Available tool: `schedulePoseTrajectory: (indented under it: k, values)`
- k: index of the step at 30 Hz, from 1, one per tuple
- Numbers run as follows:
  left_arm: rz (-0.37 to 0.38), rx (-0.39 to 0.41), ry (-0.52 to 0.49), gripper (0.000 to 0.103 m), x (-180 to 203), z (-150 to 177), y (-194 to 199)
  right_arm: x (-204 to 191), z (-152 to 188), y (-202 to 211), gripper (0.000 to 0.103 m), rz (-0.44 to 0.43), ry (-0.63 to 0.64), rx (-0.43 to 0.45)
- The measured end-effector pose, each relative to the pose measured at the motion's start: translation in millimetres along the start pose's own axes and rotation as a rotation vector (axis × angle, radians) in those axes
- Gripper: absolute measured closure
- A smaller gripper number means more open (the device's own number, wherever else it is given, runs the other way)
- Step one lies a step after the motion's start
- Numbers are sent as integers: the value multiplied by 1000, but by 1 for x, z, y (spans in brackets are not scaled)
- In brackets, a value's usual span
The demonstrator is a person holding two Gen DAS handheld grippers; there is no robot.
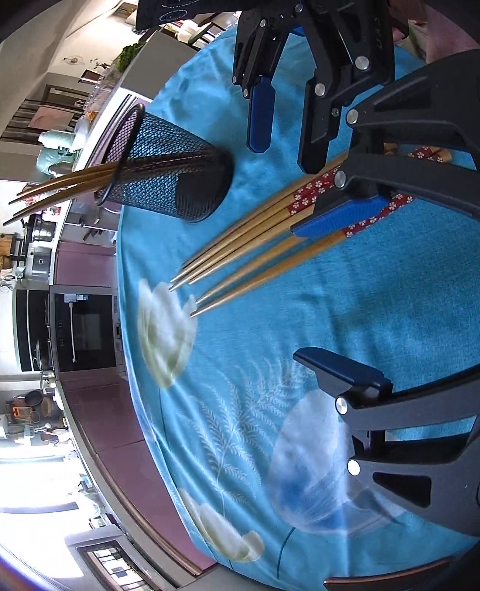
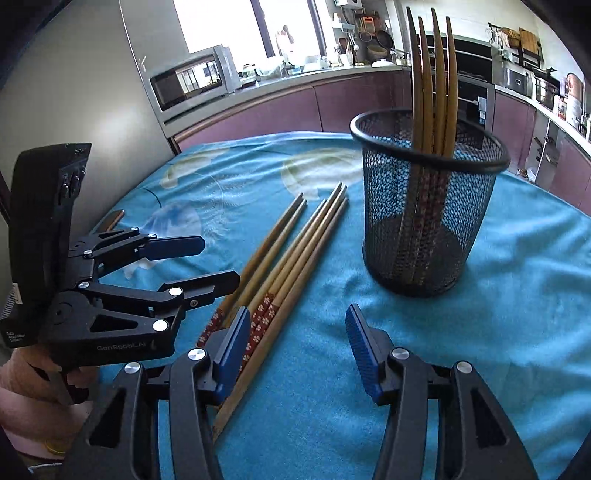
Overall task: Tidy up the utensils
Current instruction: 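Open the right gripper and reach down to the next chopstick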
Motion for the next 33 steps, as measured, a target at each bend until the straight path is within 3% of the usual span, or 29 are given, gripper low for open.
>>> schedulePoseTrajectory:
  k: [11, 17, 27, 33]
  values:
    - [-15, -30, -12, 49, 1, 0, -8, -5, -3, -11, 53, 45, 11, -16]
    - [-11, -31, 2, 56, -4, 0, -8, -3, -4, -13, 57, 67, 13, -27]
    - [-6, -34, -1, 58, -6, -7, -14, -5, -14, -23, 64, 105, 31, -52]
    - [1, -38, 19, 69, -7, -14, -19, -4, -24, -33, 70, 137, 31, -52]
Point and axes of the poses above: each gripper's, at about its wrist camera, not at the fingertips, and y roughly against the way its jaws point, x to its right, z to its underside, the point moved 1 cm from there along -y, roughly the way its jaws point, and after that the axes turned 3 degrees about -z, right-handed, at the moved point
